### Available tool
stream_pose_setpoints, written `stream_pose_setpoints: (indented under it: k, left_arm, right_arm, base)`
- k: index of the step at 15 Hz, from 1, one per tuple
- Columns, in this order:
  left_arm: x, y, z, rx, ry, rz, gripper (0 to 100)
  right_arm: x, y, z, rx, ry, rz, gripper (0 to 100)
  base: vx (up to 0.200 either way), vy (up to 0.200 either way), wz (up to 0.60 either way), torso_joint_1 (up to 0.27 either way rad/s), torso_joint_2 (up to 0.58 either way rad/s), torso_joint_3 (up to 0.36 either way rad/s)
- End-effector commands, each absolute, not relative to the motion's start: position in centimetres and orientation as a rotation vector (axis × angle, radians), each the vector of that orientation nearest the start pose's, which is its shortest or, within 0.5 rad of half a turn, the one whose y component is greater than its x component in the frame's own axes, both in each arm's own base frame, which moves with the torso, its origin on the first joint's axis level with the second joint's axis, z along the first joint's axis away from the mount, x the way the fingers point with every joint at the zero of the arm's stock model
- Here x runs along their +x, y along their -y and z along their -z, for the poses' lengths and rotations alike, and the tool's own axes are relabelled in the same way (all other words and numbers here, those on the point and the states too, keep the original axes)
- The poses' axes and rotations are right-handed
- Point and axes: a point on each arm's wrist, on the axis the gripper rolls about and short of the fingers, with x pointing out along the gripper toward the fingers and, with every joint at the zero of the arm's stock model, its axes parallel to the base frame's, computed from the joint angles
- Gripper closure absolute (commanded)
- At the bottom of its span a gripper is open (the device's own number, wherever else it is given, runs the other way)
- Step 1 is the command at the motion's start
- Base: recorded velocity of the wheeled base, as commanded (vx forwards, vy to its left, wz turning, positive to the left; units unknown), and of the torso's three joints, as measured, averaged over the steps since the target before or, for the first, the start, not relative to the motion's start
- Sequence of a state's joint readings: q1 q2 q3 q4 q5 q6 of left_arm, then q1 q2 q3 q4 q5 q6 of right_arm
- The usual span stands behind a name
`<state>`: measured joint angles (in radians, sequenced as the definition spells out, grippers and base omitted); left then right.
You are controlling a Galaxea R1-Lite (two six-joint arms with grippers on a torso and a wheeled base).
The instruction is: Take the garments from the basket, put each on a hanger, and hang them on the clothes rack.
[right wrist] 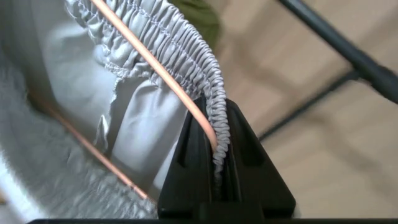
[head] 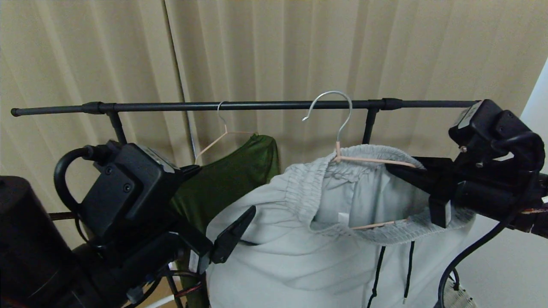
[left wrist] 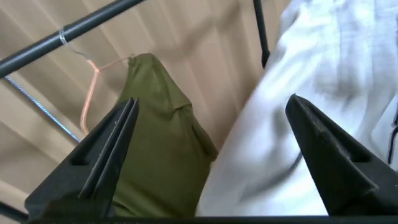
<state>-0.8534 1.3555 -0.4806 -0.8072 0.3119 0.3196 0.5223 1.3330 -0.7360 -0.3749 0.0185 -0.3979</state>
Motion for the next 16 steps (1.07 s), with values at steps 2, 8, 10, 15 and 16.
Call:
stream_pose_setpoints:
  k: [2, 8, 10, 15, 16]
  left_arm:
    - [13.4, 13.4, -19.6, 0.347, 0.027, 0.536, 0]
    - [12.5, 11.6, -15.7, 0.405, -0.106, 0.549, 0]
    - [12.9, 11.6, -15.0, 0.375, -0.156, 0.532, 0]
    - [14.4, 12.4, -14.6, 0.340, -0.201, 0.531, 0]
    - [14.5, 12.5, -14.6, 0.344, -0.202, 0.531, 0]
  right_arm:
    - [17.7, -9.5, -24.7, -0.423, -0.050, -0.532, 100]
    - [16.3, -8.6, -26.2, -0.403, 0.021, -0.512, 100]
    - [15.7, -8.3, -26.7, -0.397, 0.046, -0.510, 100]
    - [15.2, -8.2, -27.1, -0.391, 0.072, -0.519, 100]
    - [15.2, -8.2, -27.1, -0.391, 0.072, -0.519, 100]
  base:
    - [0.000, 0.000, 0.00, 0.000, 0.00, 0.000]
    - [0.000, 0.000, 0.00, 0.000, 0.00, 0.000]
    - [0.000, 0.000, 0.00, 0.000, 0.00, 0.000]
    - [0.000, 0.000, 0.00, 0.000, 0.00, 0.000]
    - [0.000, 0.000, 0.00, 0.000, 0.00, 0.000]
